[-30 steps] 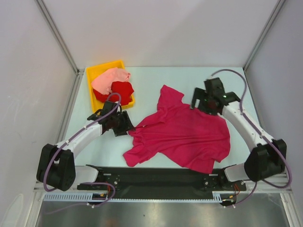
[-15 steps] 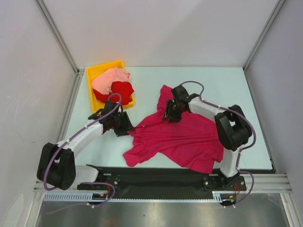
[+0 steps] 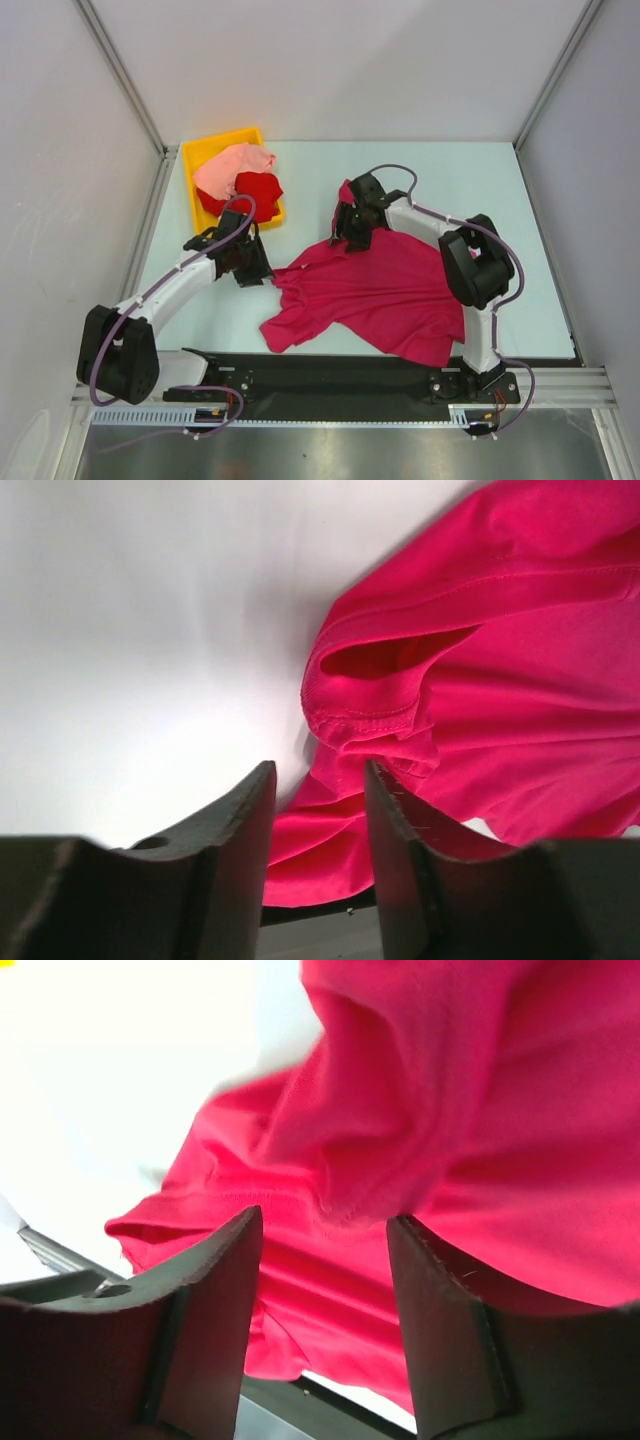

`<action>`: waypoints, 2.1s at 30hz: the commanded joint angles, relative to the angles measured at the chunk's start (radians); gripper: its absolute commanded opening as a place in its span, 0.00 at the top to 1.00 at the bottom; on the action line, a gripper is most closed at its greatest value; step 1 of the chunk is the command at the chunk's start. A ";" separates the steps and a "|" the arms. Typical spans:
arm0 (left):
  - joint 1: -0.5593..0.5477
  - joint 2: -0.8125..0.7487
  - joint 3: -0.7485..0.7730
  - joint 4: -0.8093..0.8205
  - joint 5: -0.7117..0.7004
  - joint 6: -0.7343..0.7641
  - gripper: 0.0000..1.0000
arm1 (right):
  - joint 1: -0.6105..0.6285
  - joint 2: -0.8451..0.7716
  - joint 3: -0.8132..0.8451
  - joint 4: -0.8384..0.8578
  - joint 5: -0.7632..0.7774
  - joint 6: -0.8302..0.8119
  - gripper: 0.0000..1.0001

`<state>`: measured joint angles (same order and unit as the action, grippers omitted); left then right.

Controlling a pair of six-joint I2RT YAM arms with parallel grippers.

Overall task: Fold and stack the t-shirts
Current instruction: Flatten the tshirt out

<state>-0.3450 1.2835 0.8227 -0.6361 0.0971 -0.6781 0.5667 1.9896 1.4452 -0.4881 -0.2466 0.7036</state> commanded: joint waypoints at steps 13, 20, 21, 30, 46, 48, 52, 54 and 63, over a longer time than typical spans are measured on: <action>-0.008 0.137 0.136 -0.039 -0.025 0.058 0.42 | 0.002 0.094 0.135 -0.141 0.096 -0.009 0.81; -0.008 0.067 0.109 0.076 0.082 0.123 0.32 | -0.120 -0.024 0.116 -0.122 0.069 -0.061 1.00; -0.008 0.065 0.095 0.097 0.110 0.135 0.33 | -0.145 -0.055 0.110 -0.121 0.049 -0.062 1.00; -0.032 0.160 0.177 0.274 0.286 0.279 0.36 | -0.195 -0.156 0.023 -0.075 -0.109 -0.035 1.00; -0.106 0.516 0.425 0.082 0.110 0.348 0.40 | -0.258 -0.157 0.050 -0.070 -0.174 -0.027 1.00; -0.117 0.527 0.418 0.105 0.131 0.336 0.39 | -0.257 -0.155 0.046 -0.072 -0.177 -0.026 1.00; -0.120 0.533 0.400 0.150 0.197 0.302 0.39 | -0.260 -0.156 0.046 -0.069 -0.178 -0.027 1.00; -0.123 0.537 0.391 0.161 0.199 0.289 0.39 | -0.260 -0.155 0.046 -0.070 -0.181 -0.027 1.00; -0.123 0.610 0.472 0.121 0.162 0.287 0.90 | -0.271 -0.173 0.080 -0.089 -0.198 -0.018 1.00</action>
<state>-0.4637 1.9022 1.2190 -0.5098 0.2661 -0.3927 0.3069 1.8549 1.4811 -0.5785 -0.4255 0.6804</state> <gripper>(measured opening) 0.193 0.022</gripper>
